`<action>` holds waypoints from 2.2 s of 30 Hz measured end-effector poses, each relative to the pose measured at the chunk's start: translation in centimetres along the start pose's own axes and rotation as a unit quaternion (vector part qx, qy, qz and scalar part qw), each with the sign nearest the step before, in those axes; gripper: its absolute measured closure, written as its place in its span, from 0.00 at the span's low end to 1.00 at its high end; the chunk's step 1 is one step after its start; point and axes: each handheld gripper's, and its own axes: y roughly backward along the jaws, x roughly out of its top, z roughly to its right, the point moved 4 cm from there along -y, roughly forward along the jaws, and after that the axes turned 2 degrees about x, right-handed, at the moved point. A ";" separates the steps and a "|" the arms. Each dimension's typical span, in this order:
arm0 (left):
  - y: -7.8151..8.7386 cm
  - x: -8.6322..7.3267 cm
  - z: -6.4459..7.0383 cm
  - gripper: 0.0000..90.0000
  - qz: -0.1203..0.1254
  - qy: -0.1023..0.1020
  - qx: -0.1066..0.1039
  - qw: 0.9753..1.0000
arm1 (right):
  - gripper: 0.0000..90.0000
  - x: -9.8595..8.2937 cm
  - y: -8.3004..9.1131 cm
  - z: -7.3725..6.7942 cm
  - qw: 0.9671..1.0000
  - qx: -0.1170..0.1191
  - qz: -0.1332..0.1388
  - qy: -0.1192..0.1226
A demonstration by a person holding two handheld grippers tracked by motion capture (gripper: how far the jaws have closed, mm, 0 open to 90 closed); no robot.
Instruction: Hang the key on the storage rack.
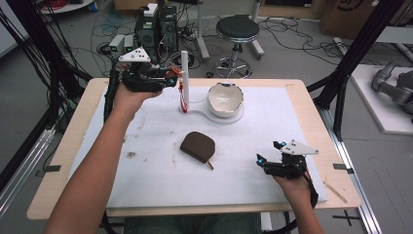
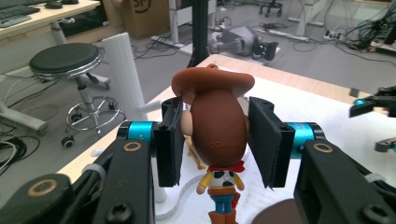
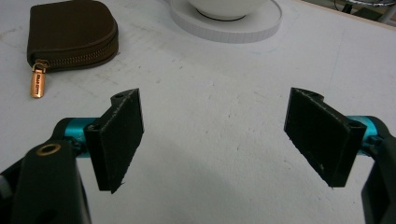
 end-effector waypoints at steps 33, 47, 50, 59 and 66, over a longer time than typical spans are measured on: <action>-2.8 0.6 -3.3 0.62 -0.030 0.020 0.065 0.997 | 0.22 0.0 0.3 0.2 1.000 -0.001 0.004 -0.004; -0.9 -2.1 -2.6 0.46 -0.002 0.048 0.036 0.998 | 0.22 0.1 0.2 0.0 1.000 0.001 0.004 -0.001; -0.1 -3.0 -2.3 0.46 0.000 0.051 0.026 0.998 | 0.22 0.1 0.3 0.0 1.000 0.000 0.005 -0.002; 1.7 -4.9 -0.2 0.46 -0.001 0.041 -0.022 0.999 | 0.22 0.1 0.5 -0.2 1.000 -0.001 0.006 -0.002; 2.5 -6.9 1.7 0.41 -0.013 0.042 -0.047 0.998 | 0.22 0.1 0.6 -0.1 1.000 -0.002 0.008 -0.003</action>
